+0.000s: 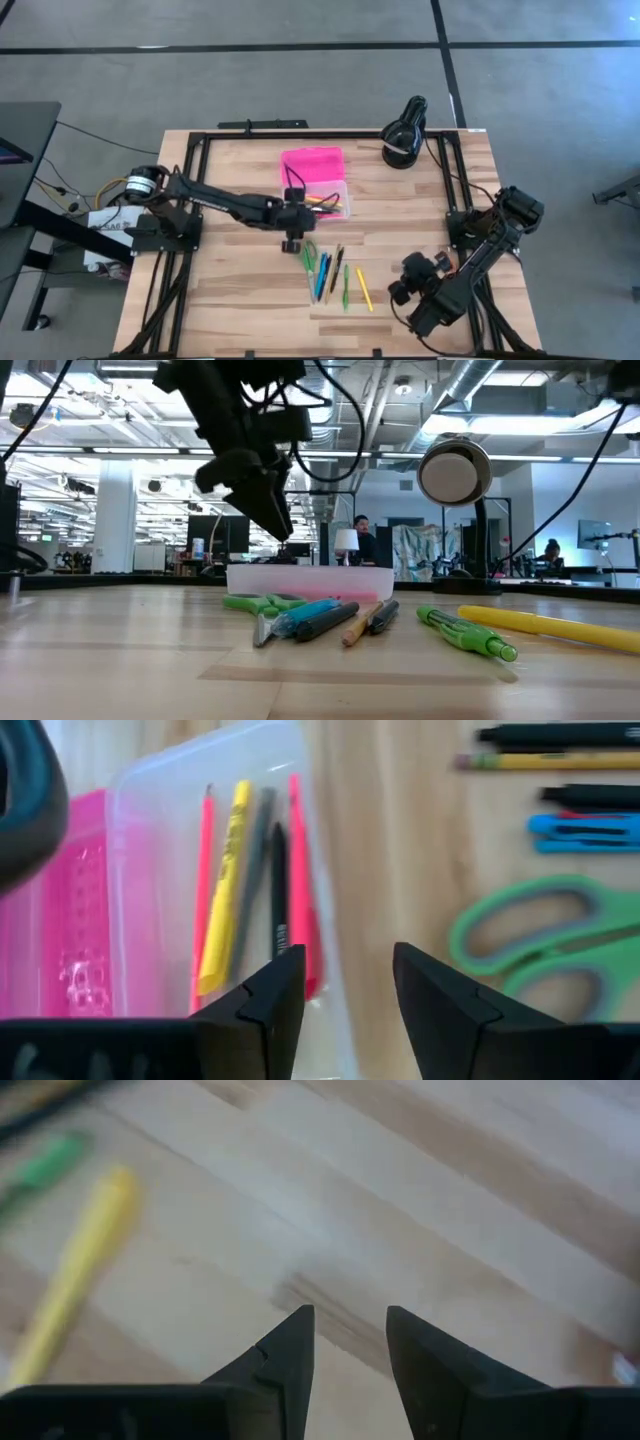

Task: Pick & place school supplies into a supply box
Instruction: Put the orange pencil into the supply box

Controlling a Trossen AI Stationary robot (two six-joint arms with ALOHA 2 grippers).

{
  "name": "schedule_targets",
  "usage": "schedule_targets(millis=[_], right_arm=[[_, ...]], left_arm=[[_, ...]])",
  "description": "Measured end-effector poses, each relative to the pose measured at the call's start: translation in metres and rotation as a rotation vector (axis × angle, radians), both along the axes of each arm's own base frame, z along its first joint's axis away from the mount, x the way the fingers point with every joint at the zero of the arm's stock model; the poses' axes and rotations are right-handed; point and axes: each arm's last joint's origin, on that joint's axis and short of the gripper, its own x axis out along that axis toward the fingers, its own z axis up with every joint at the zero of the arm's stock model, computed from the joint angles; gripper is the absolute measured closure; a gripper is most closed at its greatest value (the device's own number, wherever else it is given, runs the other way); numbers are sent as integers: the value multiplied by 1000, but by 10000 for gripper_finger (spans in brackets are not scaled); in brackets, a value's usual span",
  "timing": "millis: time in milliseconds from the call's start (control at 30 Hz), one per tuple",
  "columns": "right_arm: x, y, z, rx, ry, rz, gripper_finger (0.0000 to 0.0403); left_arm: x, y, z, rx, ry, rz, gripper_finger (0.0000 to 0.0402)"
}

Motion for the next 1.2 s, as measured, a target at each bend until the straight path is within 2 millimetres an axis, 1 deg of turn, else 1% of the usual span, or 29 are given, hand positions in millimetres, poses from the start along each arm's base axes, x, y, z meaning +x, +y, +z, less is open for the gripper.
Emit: schedule_targets(millis=[133, 300, 433, 533, 633, 733, 900, 1200], right_arm=[[-7, -4, 1, 39, 107, -150, 282], [-12, -5, 1, 73, 187, -256, 282], [-18, -10, -10, 96, 268, -329, 282], [-24, -15, -21, 112, 325, -372, 282], [-29, -20, -29, 113, 345, -392, 282], [-31, -21, -32, 119, 356, -399, 282], [-37, -26, -39, 123, 425, -434, 282], [-44, -33, -46, 102, 465, -446, 282]], left_arm=[[-2, -17, 0, 35, -4, -32, 253], [-4, -29, 1, 64, -8, -53, 253], [-7, -34, 0, 67, 4, -57, 253], [-8, -37, 0, 78, 10, -46, 253], [-9, -37, -1, 86, 15, -43, 253], [-9, -37, -1, 82, 15, -36, 253], [-9, -37, -1, 85, 14, -33, 253], [-9, -37, 0, 94, 12, -27, 253]])
